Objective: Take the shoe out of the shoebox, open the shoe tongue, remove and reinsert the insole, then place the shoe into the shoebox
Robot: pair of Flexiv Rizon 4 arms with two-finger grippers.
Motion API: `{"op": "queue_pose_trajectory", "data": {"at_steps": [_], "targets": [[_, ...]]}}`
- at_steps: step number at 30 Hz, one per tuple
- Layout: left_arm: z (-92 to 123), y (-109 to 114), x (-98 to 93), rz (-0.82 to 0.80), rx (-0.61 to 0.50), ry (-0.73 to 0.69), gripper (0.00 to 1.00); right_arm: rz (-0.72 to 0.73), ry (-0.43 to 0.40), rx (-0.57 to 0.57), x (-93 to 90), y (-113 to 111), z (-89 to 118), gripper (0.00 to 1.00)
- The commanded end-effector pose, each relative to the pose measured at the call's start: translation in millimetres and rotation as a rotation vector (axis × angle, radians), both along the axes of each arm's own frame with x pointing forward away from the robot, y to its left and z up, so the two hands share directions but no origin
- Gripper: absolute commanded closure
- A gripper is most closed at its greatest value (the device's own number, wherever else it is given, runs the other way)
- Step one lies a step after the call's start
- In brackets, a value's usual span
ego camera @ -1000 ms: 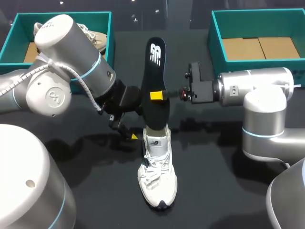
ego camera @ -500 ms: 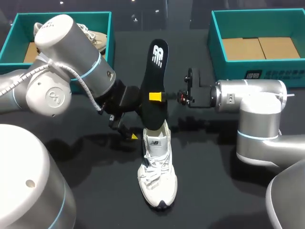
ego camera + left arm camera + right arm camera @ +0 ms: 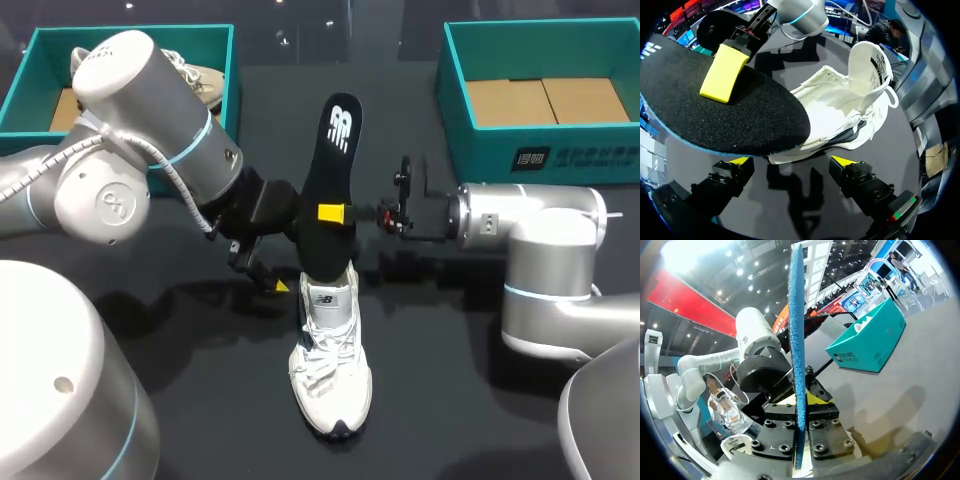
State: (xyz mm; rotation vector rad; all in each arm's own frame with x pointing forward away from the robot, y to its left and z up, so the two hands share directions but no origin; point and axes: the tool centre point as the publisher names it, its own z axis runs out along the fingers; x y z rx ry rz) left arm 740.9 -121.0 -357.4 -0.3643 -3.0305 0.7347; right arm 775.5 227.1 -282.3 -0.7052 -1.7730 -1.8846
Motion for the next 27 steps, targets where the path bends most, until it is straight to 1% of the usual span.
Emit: {"op": "queue_pose_trajectory", "data": {"at_steps": [1, 13, 22, 27], "targets": [[0.0, 0.8, -0.8, 0.000, 0.000, -0.001, 0.00, 0.014, 0.001, -0.014, 0.6, 1.0, -1.9, 1.00], [0.0, 0.8, -0.8, 0.000, 0.000, -0.001, 0.00, 0.028, 0.013, -0.036, -3.8, -0.9, -11.6, 1.00], [0.0, 0.8, -0.8, 0.000, 0.000, -0.001, 0.00, 0.022, 0.039, -0.028, -13.6, -2.5, -23.9, 1.00], [0.0, 0.8, -0.8, 0.000, 0.000, -0.001, 0.00, 0.017, 0.050, -0.024, -20.1, -1.8, -27.2, 1.00]]}}
